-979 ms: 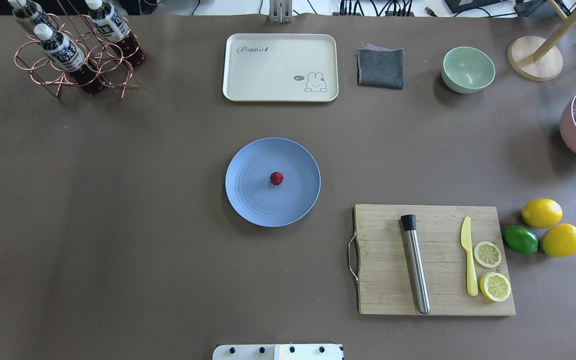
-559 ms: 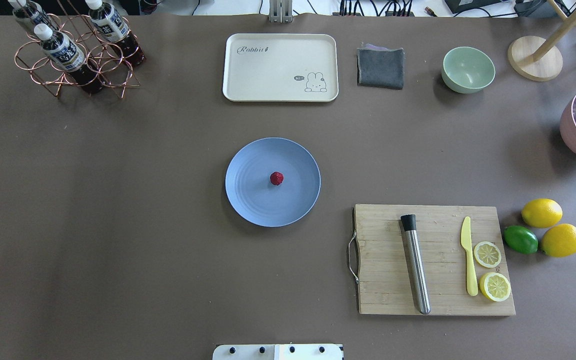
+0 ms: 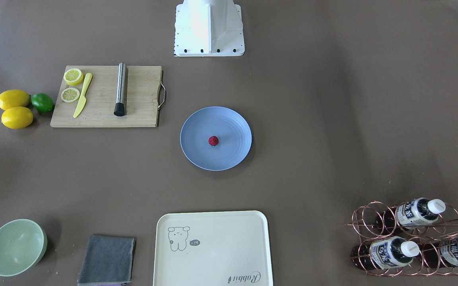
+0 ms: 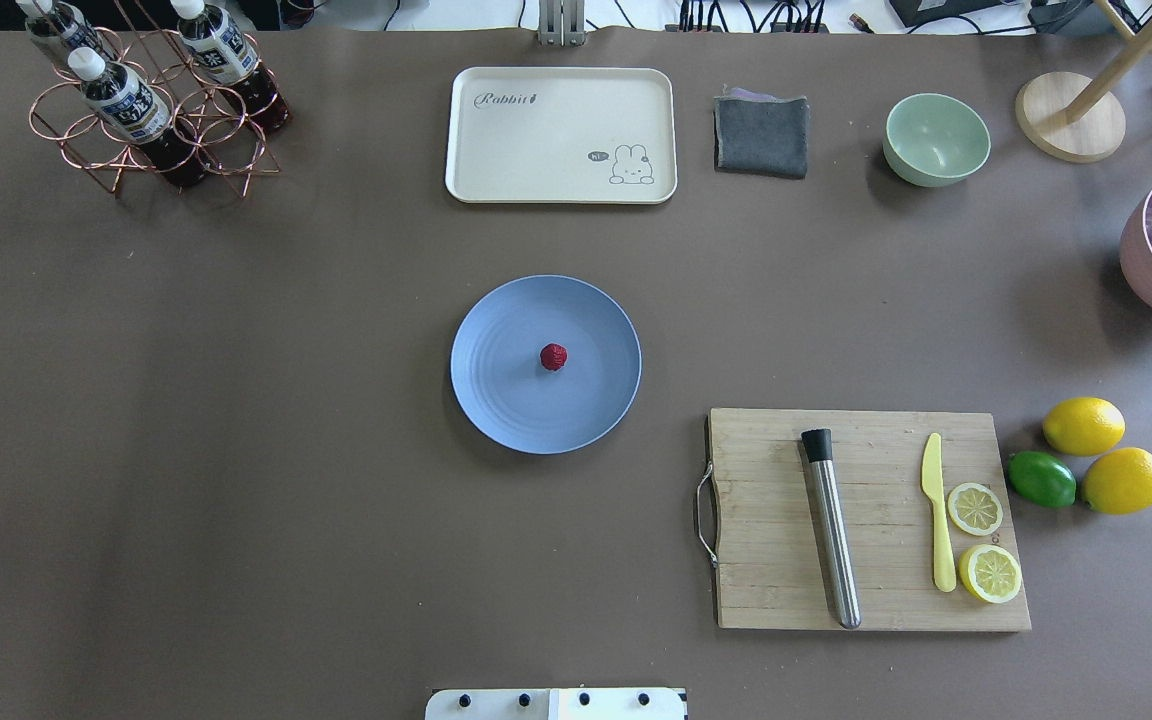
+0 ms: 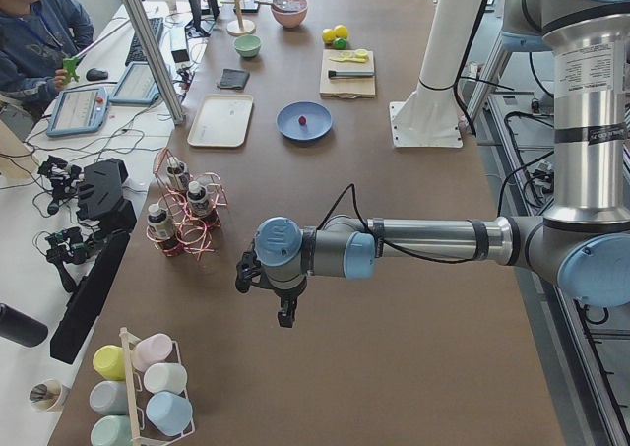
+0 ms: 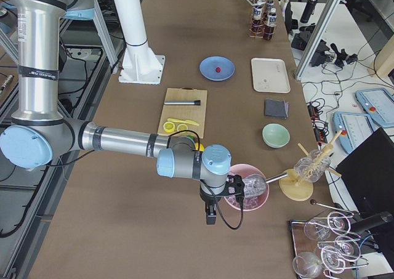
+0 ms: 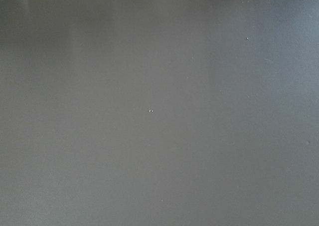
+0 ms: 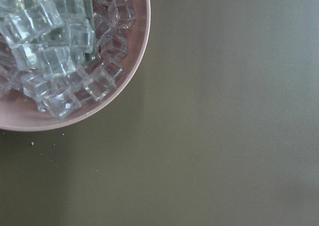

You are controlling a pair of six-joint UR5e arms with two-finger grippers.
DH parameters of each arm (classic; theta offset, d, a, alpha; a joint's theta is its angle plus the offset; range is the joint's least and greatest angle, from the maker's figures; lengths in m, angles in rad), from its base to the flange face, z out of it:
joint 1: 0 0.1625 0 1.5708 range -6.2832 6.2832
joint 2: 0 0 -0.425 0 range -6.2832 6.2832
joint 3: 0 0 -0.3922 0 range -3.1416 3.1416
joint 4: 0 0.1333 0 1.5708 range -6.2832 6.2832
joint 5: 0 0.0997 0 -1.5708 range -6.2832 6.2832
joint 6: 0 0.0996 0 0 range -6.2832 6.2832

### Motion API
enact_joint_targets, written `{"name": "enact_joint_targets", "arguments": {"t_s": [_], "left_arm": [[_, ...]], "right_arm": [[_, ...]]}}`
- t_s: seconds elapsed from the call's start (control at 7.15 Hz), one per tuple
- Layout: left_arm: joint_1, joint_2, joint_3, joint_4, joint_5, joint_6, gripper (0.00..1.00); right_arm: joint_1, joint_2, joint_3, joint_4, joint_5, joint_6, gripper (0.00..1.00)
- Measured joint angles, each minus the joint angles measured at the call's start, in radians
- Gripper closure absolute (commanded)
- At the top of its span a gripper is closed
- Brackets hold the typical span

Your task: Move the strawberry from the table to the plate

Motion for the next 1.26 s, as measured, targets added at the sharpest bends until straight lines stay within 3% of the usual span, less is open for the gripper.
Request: {"name": "enact_joint_targets", "arguments": {"t_s": [0.56, 1.26], "left_arm": [[0.000, -0.005, 0.000, 0.000, 0.061, 0.000, 0.01], [0.001, 0.009, 0.004, 0.004, 0.069, 0.000, 0.01]], "right_arm": [[0.000, 0.001, -0.019, 0.000, 0.000, 0.000, 0.00], [0.000, 0.000, -0.019, 0.001, -0.001, -0.001, 0.00]]}}
